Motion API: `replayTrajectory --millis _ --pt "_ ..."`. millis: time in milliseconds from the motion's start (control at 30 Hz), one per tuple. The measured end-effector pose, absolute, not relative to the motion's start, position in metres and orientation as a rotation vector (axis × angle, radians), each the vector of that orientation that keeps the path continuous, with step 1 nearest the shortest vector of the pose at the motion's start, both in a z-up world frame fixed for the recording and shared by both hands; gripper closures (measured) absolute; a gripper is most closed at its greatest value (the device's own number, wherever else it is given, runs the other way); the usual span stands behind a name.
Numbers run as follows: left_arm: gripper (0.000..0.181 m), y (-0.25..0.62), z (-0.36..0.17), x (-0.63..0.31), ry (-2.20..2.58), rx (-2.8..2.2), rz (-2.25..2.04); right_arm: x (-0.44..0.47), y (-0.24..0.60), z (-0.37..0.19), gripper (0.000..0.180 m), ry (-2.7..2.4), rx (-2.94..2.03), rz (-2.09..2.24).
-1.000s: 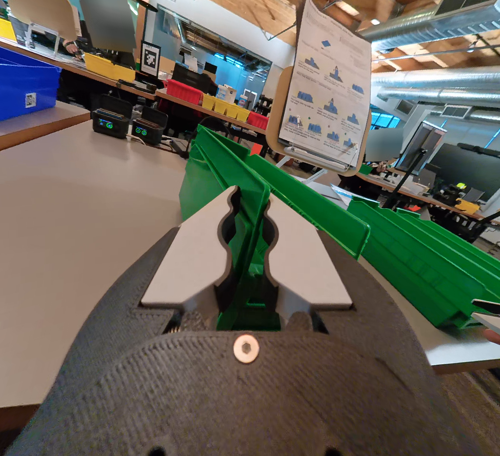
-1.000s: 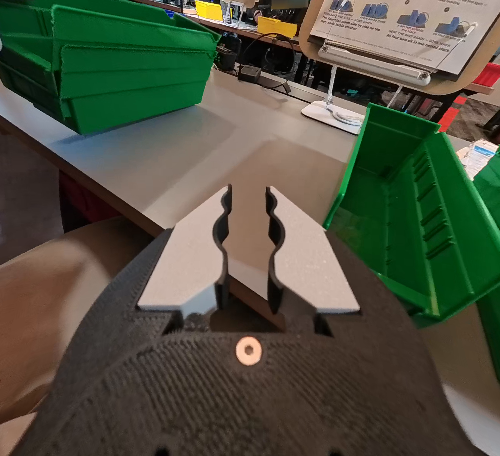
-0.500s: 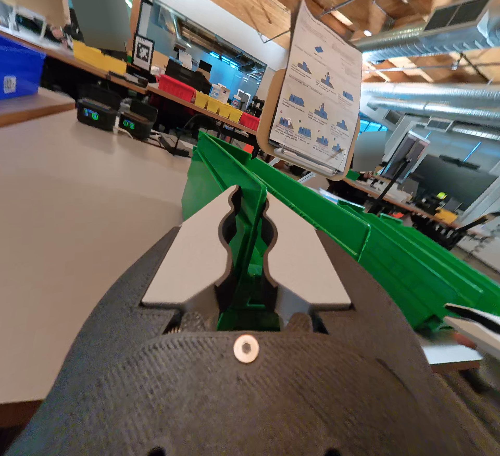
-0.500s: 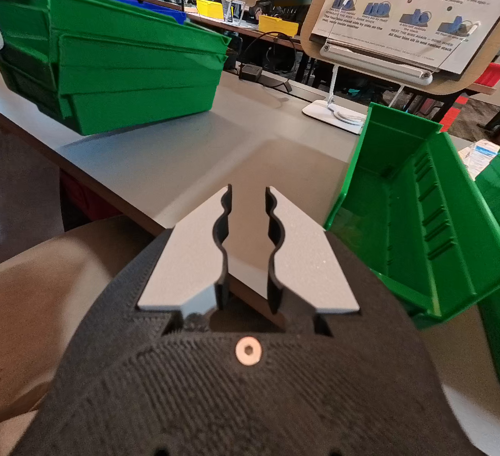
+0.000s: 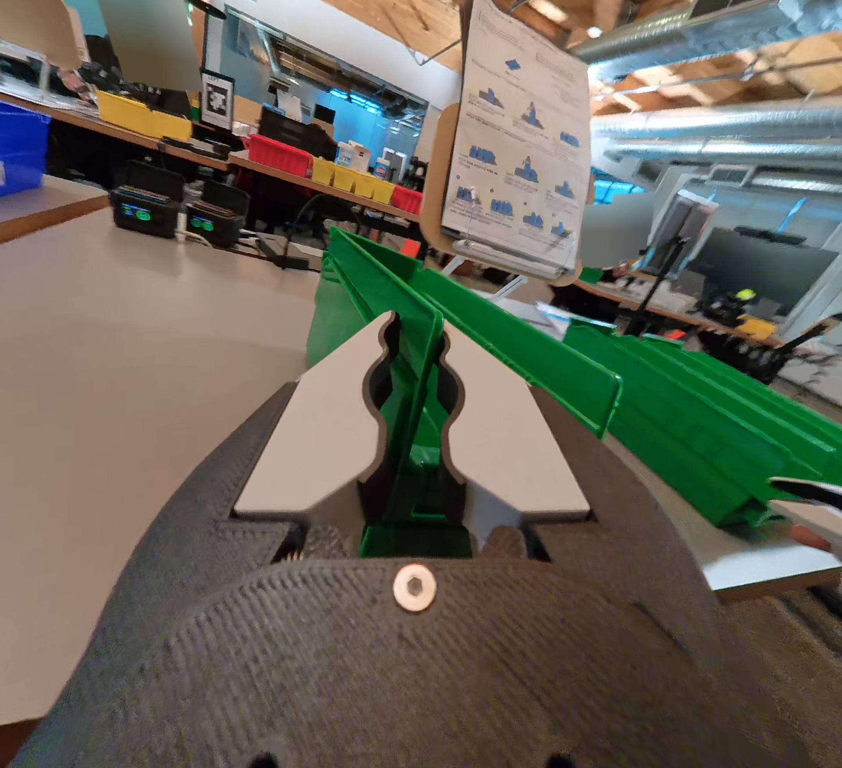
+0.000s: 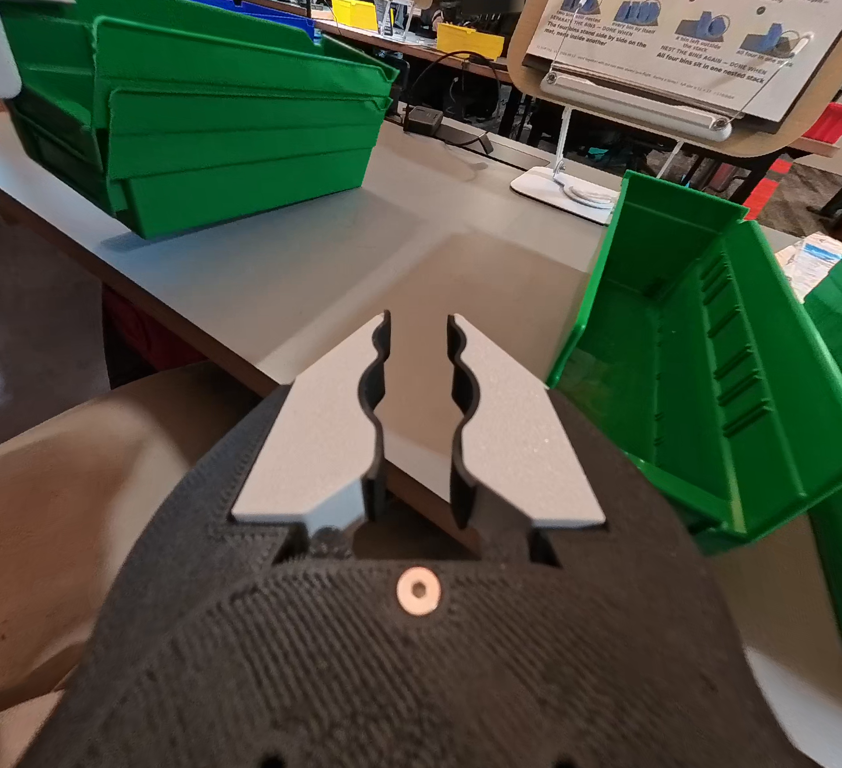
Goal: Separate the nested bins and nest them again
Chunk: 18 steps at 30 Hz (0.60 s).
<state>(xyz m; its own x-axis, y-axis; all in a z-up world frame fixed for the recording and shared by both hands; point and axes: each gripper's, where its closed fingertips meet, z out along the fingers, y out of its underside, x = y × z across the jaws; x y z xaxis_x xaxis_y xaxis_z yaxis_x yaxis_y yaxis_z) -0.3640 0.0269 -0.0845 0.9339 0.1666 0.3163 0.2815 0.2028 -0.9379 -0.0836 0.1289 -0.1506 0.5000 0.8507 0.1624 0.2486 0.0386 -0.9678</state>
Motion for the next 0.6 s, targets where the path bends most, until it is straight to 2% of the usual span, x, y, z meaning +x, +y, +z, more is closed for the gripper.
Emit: replayTrajectory --millis 33,100,167,267,367,400,433,467,500,600 --pt "0.173 0.027 -0.087 -0.366 -0.383 -1.394 -0.039 -0.084 0.129 -0.151 0.156 -1.000 -1.502 0.605" --pt "0.177 0.026 -0.092 -0.371 -0.398 -1.411 0.029 -0.084 0.128 -0.151 0.156 -1.002 -1.500 0.602" --pt "0.169 0.024 -0.097 -0.379 -0.442 -1.430 0.071 -0.083 0.128 -0.151 0.156 -1.003 -1.500 0.599" --pt "0.172 0.025 -0.103 -0.381 -0.437 -1.477 0.084 -0.084 0.128 -0.151 0.156 -1.003 -1.500 0.598" --pt "0.146 0.032 -0.114 -0.378 -0.414 -1.562 0.118 -0.084 0.128 -0.151 0.156 -1.006 -1.497 0.594" --pt "0.143 0.034 -0.118 -0.377 -0.413 -1.589 0.125 -0.084 0.128 -0.151 0.156 -1.007 -1.496 0.594" --pt "0.149 0.034 -0.118 -0.377 -0.417 -1.583 0.133 -0.084 0.127 -0.151 0.156 -1.008 -1.495 0.594" --pt "0.169 0.032 -0.114 -0.378 -0.415 -1.558 0.151 -0.084 0.127 -0.151 0.156 -1.008 -1.495 0.593" --pt "0.179 0.030 -0.112 -0.381 -0.419 -1.548 0.190 -0.084 0.127 -0.151 0.156 -1.009 -1.495 0.593" --pt "0.181 0.031 -0.112 -0.384 -0.403 -1.561 0.210 -0.084 0.127 -0.151 0.156 -1.011 -1.495 0.596"
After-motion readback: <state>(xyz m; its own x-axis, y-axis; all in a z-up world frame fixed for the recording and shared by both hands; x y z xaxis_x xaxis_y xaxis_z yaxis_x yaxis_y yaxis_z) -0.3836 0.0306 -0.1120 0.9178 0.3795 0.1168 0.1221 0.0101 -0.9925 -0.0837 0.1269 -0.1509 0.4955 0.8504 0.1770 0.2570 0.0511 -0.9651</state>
